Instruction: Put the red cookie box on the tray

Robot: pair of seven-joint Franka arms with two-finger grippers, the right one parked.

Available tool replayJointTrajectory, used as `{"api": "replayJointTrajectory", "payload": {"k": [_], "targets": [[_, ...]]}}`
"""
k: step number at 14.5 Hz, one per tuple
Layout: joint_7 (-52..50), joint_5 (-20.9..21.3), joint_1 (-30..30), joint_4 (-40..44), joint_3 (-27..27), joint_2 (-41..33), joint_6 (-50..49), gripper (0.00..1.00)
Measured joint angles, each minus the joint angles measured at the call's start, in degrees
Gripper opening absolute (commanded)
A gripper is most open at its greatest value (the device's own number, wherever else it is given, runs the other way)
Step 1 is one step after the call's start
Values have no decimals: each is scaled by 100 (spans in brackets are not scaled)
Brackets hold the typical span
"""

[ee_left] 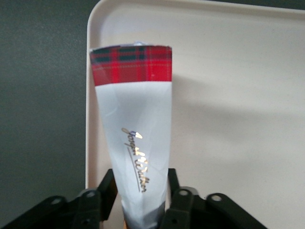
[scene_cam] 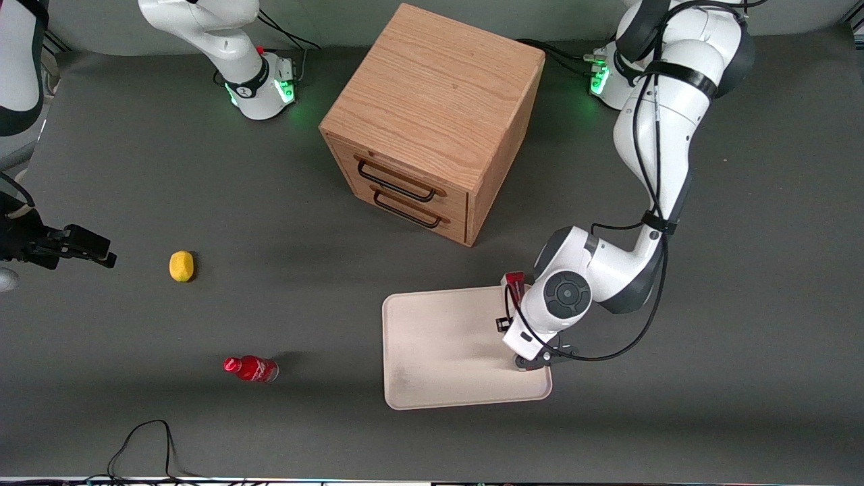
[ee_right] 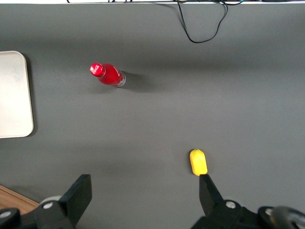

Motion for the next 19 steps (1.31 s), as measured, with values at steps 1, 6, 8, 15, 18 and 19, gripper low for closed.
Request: {"api": "replayJointTrajectory", "payload": {"k": [1,6,8,15,18,19], "targets": [[-2,4,0,1,-1,-1,12,100],[-25,12,55,54,-1,-126,42,100],[-32,11,194,56,-6,-407,-163,100],[876,-30,1123,-764,-32,-2487,-1621,100],[1793,-254,1572,-1242,-4,-3553,-2502,100],[2160,-395,1714,-1413,66,-3897,-2678,100]]}}
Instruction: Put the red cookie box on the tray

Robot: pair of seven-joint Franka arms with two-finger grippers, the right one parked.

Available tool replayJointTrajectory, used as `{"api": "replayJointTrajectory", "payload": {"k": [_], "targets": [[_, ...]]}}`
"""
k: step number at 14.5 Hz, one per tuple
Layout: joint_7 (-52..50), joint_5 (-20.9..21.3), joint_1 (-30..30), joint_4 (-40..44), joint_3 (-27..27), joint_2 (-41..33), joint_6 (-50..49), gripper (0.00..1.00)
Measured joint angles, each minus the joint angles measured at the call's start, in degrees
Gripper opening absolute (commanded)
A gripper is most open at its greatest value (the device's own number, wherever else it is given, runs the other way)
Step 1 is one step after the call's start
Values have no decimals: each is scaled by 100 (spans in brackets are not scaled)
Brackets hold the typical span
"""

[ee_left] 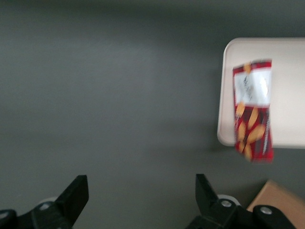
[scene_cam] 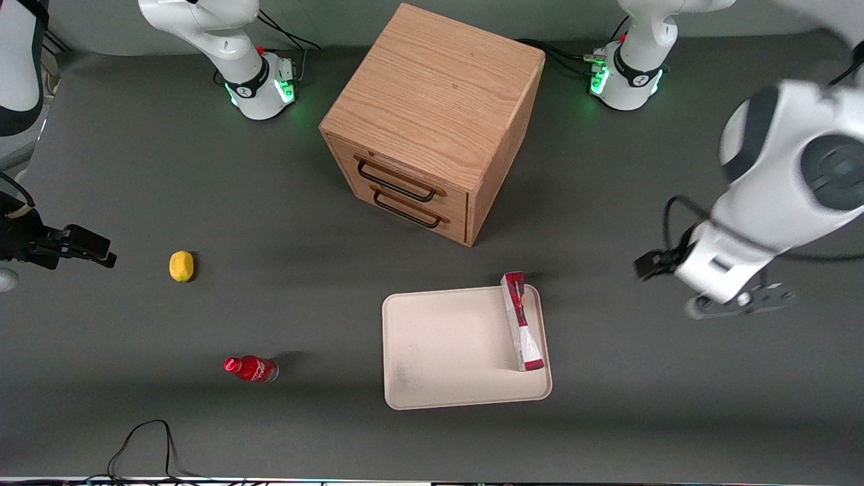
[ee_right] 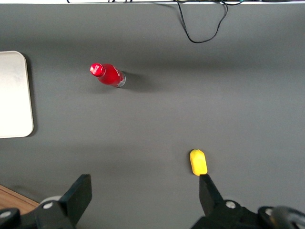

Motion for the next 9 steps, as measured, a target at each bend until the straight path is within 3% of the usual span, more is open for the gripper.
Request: {"api": "replayJointTrajectory", "payload": {"k": [3,6,9], "targets": [[1203,-451,249,-788,531,-953,-132,100],[1609,-536,285,-1655,998,-1744,-128,100],[1838,-543,286,-2036,1110,-2242,-233,100]]}}
